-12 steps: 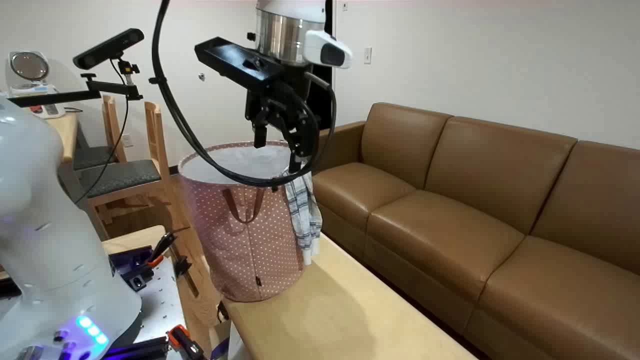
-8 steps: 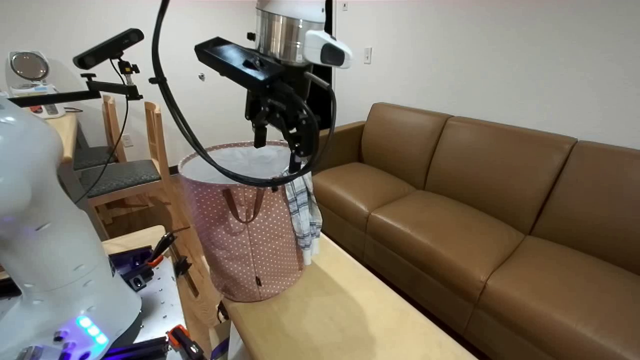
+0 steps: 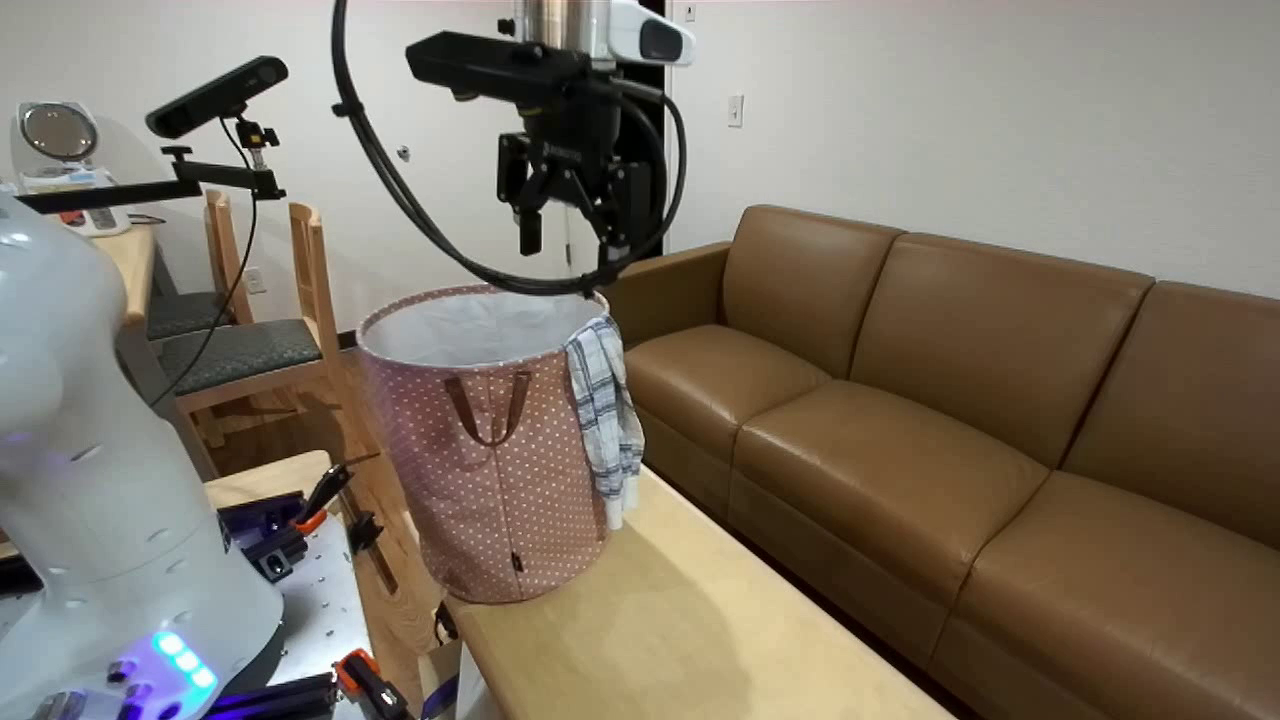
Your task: Remove three things from the carrier bag and put them on the table
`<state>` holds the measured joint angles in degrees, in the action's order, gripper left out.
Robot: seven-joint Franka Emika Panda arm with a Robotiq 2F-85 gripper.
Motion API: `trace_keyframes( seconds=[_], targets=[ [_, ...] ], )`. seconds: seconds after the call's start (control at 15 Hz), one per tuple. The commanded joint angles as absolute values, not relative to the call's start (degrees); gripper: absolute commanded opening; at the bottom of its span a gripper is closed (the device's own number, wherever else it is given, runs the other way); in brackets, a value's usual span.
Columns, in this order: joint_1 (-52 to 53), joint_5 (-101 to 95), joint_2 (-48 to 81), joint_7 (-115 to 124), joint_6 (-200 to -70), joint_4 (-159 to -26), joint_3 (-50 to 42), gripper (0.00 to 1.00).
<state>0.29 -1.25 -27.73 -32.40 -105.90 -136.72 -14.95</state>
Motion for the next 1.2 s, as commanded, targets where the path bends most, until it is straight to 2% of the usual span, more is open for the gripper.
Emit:
trace_keyframes(
  seconds=[0.0,0.47,0.93,1.13],
  targets=[
    [2.3,-3.4,-25.6,-32.4,-107.5,-133.6,-9.1,1.0],
    [5.6,-13.6,-15.6,-33.8,-126.5,-133.7,-1.2,1.0],
    [4.8,-13.9,-13.5,-34.2,-127.4,-134.6,-2.0,1.0],
    [6.5,-19.1,-11.5,-33.9,-127.3,-134.4,1.4,1.0]
  ],
)
